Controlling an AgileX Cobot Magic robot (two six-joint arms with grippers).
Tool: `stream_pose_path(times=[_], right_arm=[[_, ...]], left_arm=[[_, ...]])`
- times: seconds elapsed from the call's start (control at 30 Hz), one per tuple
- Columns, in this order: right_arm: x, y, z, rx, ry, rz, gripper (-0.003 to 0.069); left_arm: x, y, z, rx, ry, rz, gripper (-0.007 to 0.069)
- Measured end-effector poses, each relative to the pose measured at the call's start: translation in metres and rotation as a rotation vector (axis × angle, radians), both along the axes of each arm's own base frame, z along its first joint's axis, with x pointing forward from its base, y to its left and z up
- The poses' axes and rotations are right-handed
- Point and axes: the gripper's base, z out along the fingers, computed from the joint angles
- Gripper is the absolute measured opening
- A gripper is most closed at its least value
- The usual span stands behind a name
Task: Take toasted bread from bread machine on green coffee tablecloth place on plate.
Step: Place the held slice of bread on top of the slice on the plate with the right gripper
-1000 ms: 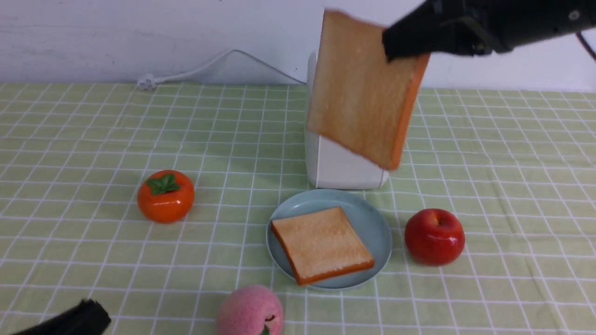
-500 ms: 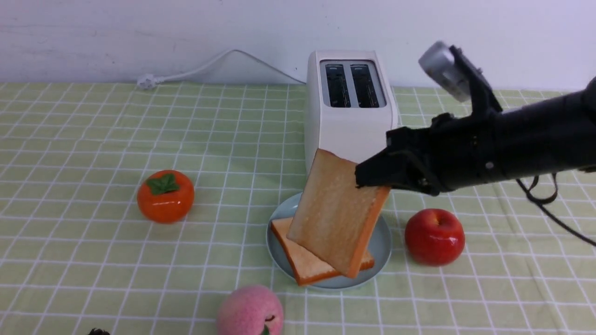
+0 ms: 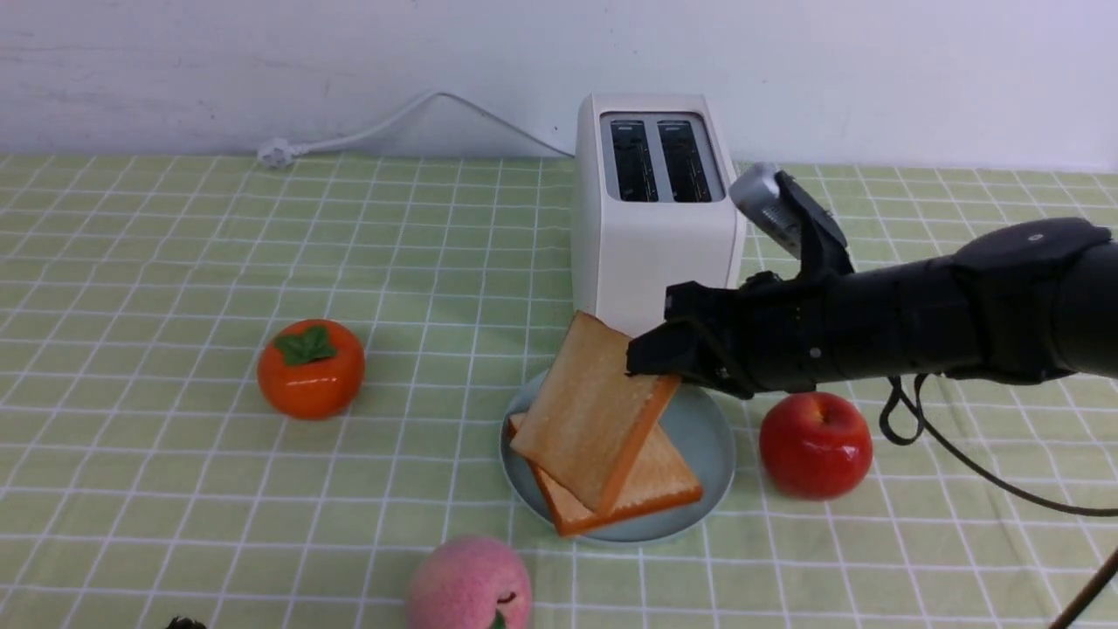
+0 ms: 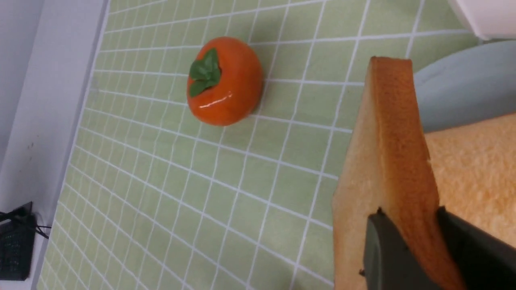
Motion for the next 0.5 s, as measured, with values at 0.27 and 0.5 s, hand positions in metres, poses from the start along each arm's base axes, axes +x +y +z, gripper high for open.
stream_pose_path(times=[0.27, 0.5], right_arm=[[0.002, -0.002, -0.007, -0.046, -0.007, -0.001, 0.0374], [-0.003, -0.009, 0.008, -0.178, -0.12, 0.046, 0.0454]], left_arm=[[0.0, 0.0, 0.0, 0.0, 0.0, 0.0, -0.001], [0.0, 0.0, 0.0, 0.0, 0.0, 0.0, -0.001]])
